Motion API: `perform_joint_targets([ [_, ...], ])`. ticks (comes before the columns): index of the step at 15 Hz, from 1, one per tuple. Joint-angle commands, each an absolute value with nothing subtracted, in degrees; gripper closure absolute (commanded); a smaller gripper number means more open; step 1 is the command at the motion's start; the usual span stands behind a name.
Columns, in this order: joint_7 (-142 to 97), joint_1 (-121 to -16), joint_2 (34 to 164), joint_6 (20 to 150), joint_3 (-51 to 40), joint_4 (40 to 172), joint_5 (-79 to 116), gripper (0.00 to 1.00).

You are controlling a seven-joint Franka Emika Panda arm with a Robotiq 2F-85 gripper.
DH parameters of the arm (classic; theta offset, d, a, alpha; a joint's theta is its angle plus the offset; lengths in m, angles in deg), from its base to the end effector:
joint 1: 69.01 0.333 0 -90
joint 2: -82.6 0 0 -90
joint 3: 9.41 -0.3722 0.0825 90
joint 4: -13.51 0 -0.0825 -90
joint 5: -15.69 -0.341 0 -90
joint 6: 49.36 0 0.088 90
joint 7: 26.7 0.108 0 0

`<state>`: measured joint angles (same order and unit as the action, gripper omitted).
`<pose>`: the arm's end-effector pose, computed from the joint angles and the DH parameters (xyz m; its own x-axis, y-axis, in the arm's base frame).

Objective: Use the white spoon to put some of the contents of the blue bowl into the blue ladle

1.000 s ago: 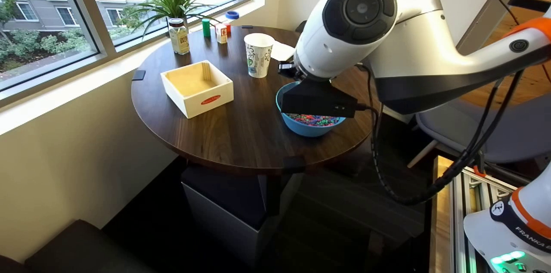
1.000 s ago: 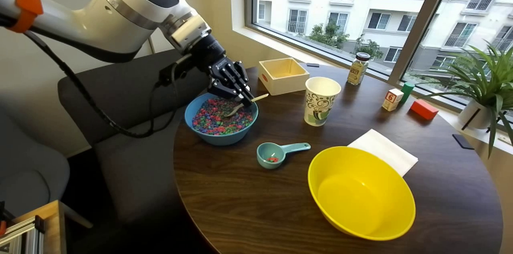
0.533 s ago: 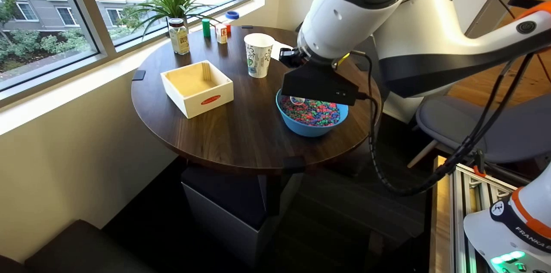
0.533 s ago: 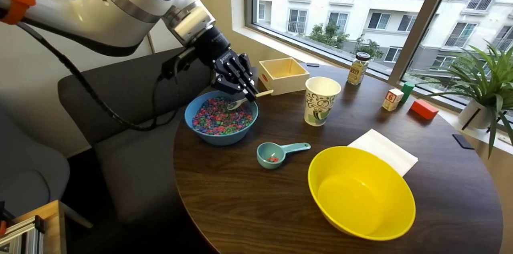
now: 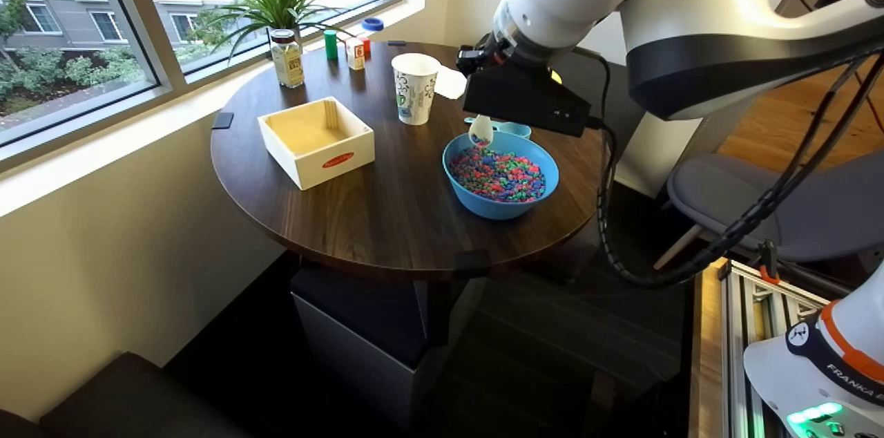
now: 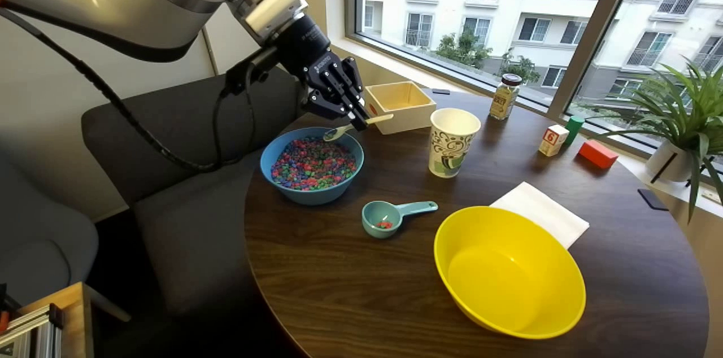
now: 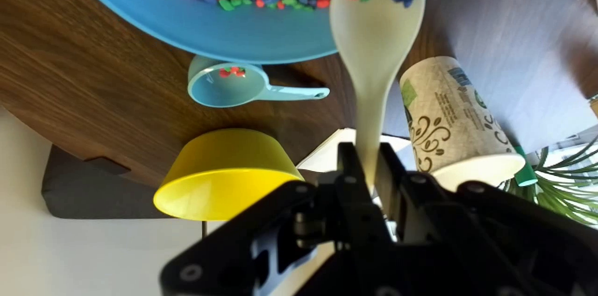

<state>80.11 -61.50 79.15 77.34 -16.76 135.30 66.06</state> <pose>0.4973 0.1064 0.5370 0.2800 -0.6898 0.6676 -0.8567 -0.4933 -0.1504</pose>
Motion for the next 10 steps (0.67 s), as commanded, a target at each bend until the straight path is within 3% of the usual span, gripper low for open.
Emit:
perform_joint_targets([
  [1, 76.44, -63.10, 74.98, 79.29, -15.39, 138.37, 62.70, 0.97],
  [8, 72.21, -67.16, 72.65, 80.90, -11.79, 139.50, 61.49, 0.97],
  [9, 73.95, -66.86, 73.98, 78.28, -13.19, 137.61, 63.56, 0.87],
  [10, 73.35, -67.36, 73.85, 79.15, -12.71, 137.81, 63.32, 0.87],
])
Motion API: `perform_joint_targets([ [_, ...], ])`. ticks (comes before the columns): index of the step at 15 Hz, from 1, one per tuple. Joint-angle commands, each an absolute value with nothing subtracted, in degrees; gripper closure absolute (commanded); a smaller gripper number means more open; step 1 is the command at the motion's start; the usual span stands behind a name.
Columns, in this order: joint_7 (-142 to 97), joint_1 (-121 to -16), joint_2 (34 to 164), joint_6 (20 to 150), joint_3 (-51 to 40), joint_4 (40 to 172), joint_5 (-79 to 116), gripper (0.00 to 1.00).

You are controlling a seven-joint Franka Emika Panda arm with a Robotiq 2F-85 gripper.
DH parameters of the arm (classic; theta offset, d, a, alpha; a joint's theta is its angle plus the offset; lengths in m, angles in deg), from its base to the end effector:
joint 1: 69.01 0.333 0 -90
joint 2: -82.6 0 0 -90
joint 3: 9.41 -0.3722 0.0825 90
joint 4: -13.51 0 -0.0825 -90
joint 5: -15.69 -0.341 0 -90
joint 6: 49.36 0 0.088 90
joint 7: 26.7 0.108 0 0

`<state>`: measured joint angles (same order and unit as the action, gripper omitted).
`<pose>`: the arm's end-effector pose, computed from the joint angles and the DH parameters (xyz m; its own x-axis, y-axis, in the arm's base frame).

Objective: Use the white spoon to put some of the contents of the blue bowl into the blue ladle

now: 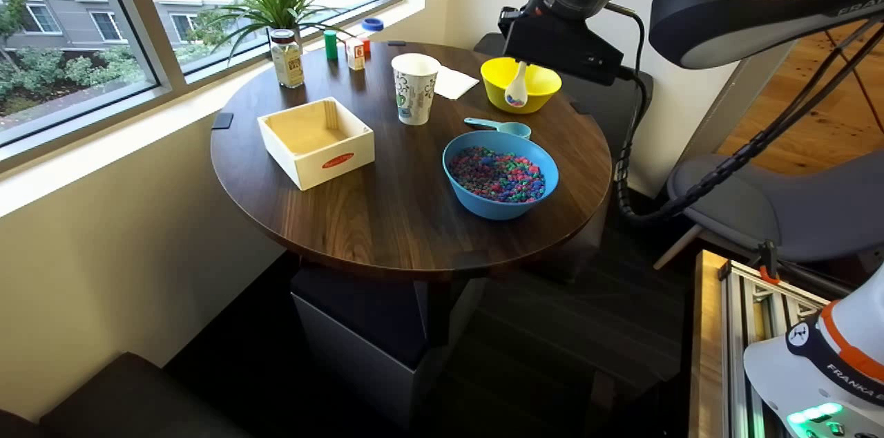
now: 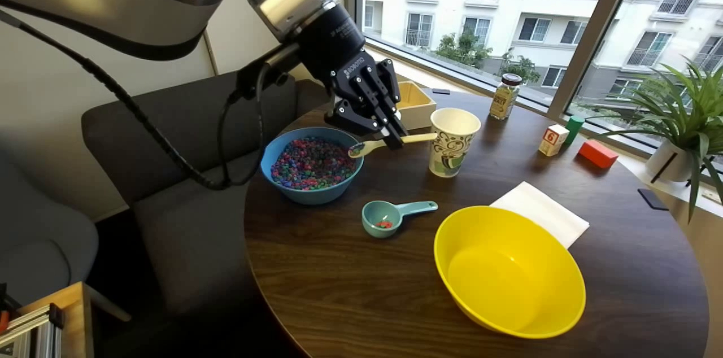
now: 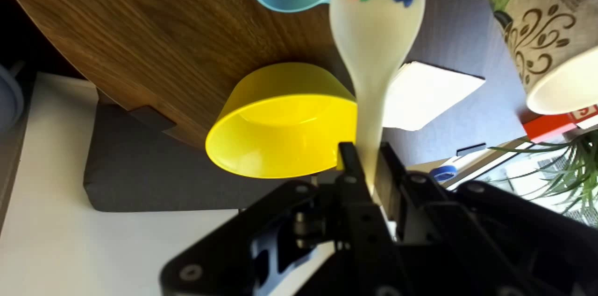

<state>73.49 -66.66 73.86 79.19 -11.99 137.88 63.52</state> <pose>0.4823 0.0209 0.5636 0.2213 -0.7217 0.6558 -0.8967 -0.4150 -0.1541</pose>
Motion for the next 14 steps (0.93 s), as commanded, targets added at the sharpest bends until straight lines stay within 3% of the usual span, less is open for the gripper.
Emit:
perform_joint_targets([
  [1, 73.03, -67.71, 73.80, 79.66, -12.45, 137.97, 63.23, 0.87],
  [7, 72.96, -67.79, 73.80, 79.74, -12.49, 138.03, 63.05, 0.87],
  [8, 72.96, -67.79, 73.80, 79.74, -12.50, 138.03, 63.04, 0.97],
  [14, 73.25, -70.51, 75.60, 80.02, -10.79, 136.19, 64.42, 0.97],
])
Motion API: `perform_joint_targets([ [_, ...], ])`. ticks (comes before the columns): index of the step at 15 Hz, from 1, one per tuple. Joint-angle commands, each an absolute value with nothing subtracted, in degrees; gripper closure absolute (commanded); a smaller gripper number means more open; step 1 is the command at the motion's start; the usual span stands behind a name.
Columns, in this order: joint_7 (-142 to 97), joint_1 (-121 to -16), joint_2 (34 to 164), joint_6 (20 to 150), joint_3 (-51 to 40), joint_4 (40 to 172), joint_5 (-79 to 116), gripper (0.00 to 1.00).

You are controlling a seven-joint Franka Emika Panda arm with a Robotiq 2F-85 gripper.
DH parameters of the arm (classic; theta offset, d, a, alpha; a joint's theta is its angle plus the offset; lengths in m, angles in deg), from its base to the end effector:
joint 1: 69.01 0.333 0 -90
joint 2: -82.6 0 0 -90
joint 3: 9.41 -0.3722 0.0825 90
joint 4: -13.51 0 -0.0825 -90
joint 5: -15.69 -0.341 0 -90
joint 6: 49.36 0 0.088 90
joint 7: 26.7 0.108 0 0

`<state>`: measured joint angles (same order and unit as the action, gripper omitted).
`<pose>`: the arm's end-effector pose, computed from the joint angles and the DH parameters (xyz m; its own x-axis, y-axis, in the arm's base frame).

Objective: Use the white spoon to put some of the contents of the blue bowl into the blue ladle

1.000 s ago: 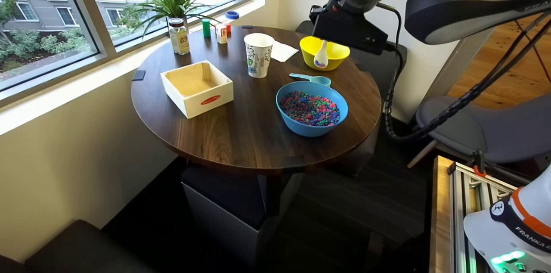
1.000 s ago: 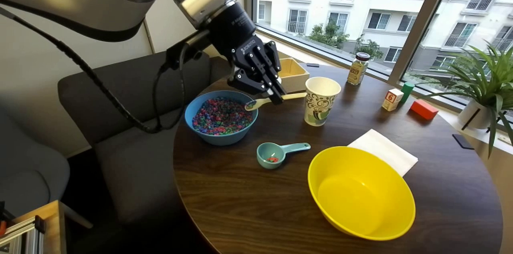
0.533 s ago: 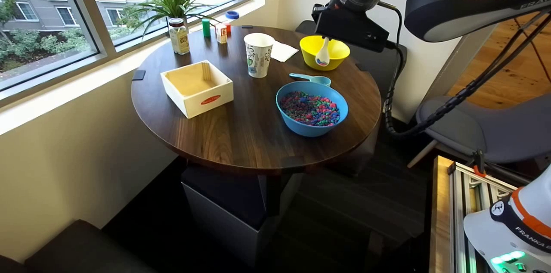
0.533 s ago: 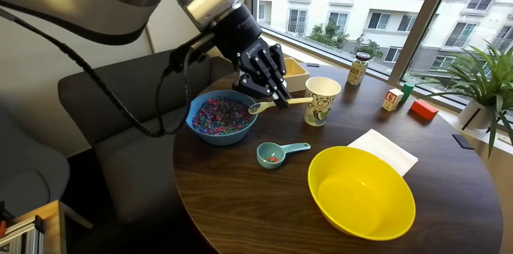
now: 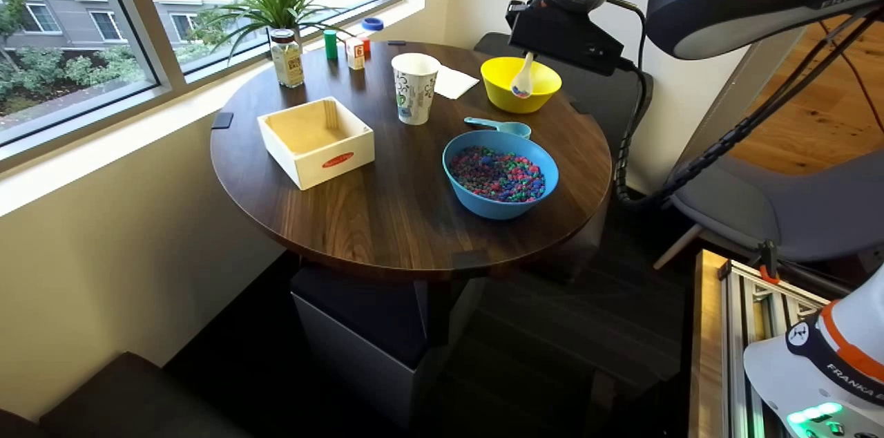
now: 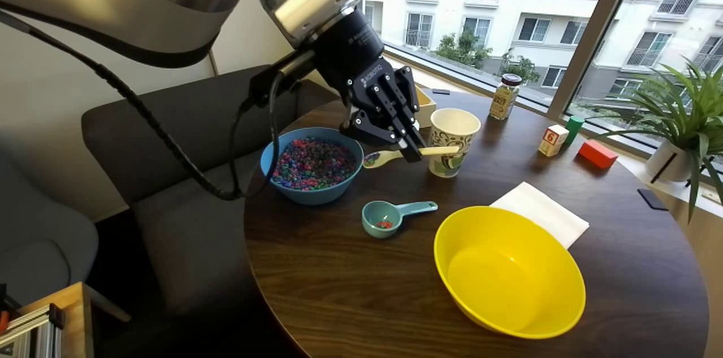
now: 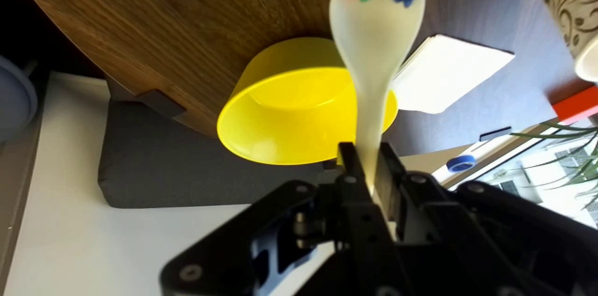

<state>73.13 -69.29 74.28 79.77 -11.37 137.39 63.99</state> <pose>0.4864 -0.0059 0.5648 0.1882 -0.7275 0.6598 -0.9124 -0.3781 -0.1566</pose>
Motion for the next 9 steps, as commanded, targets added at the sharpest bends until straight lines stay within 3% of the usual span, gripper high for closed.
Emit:
perform_joint_targets([
  [1, 73.31, -70.95, 75.94, 80.06, -10.45, 135.74, 64.45, 0.97],
  [9, 74.32, -73.48, 78.98, 79.80, -8.03, 133.26, 70.18, 0.97],
])
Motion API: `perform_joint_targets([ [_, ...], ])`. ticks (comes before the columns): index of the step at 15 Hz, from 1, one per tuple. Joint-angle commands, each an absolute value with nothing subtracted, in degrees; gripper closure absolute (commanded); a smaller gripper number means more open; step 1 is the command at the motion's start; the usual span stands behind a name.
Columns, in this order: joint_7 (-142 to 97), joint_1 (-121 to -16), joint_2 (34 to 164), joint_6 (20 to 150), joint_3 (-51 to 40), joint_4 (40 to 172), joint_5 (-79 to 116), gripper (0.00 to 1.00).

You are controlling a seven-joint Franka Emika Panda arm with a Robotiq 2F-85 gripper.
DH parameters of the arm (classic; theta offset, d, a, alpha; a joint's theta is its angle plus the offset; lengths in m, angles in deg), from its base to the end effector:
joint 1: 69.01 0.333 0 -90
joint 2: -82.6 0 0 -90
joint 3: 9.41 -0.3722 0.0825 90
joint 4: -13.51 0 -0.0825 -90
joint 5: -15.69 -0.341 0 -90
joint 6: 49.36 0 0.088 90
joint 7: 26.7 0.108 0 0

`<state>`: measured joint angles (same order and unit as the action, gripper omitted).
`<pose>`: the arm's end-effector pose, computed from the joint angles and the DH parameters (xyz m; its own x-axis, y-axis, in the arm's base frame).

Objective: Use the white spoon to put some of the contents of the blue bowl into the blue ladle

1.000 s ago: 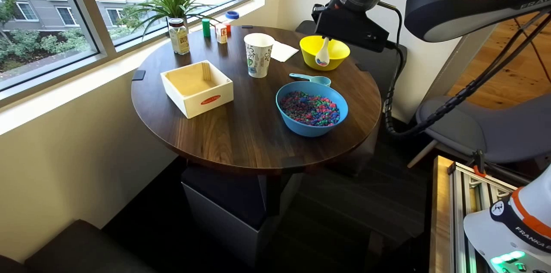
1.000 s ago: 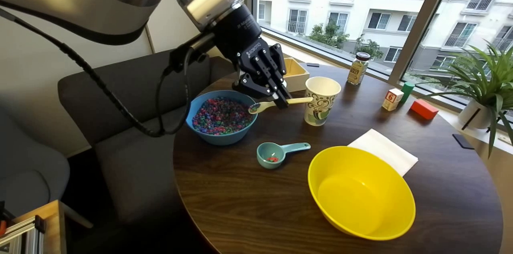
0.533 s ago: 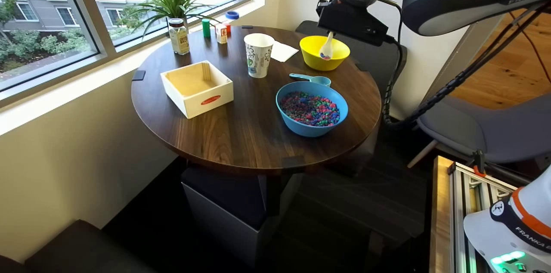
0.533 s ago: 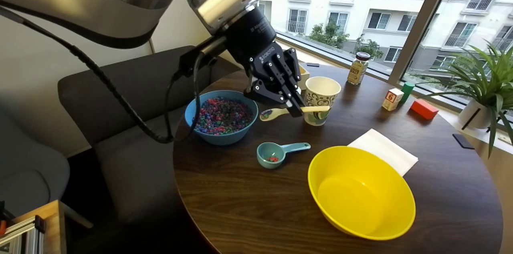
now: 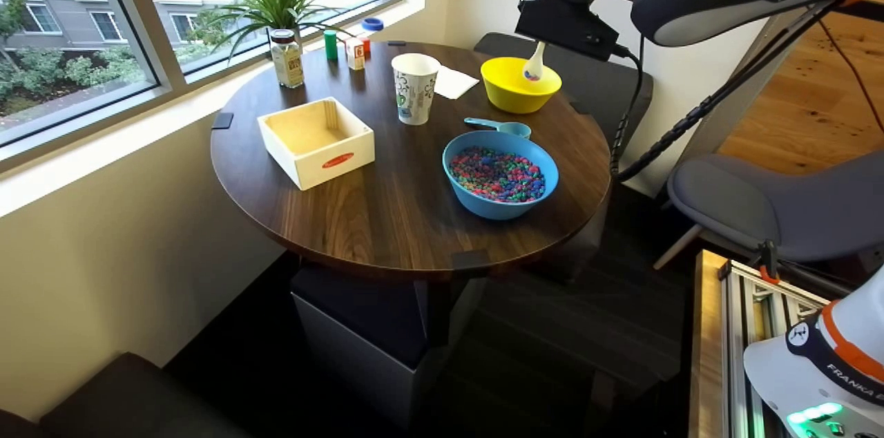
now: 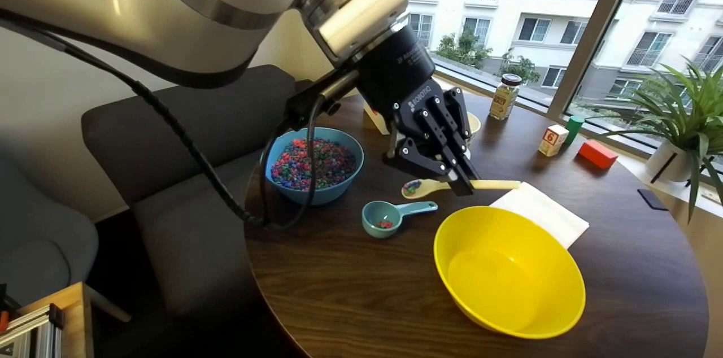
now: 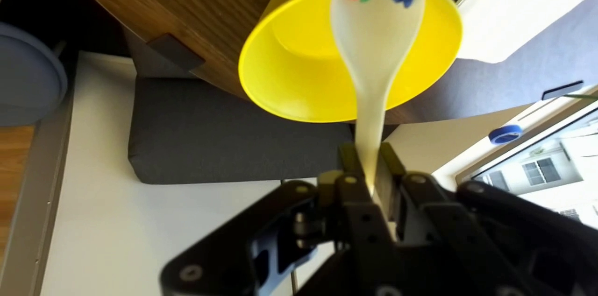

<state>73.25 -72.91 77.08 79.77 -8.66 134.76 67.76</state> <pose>0.5012 -0.0634 0.5628 0.1307 -0.7052 0.6968 -0.9414 -0.3087 -0.1358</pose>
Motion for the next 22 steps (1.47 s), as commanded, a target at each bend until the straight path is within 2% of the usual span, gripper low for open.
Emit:
perform_joint_targets([
  [1, 74.50, -73.70, 79.45, 79.96, -7.70, 132.90, 71.23, 0.97],
  [22, 84.81, -72.02, 91.12, 75.29, -5.70, 125.00, 100.73, 0.97],
])
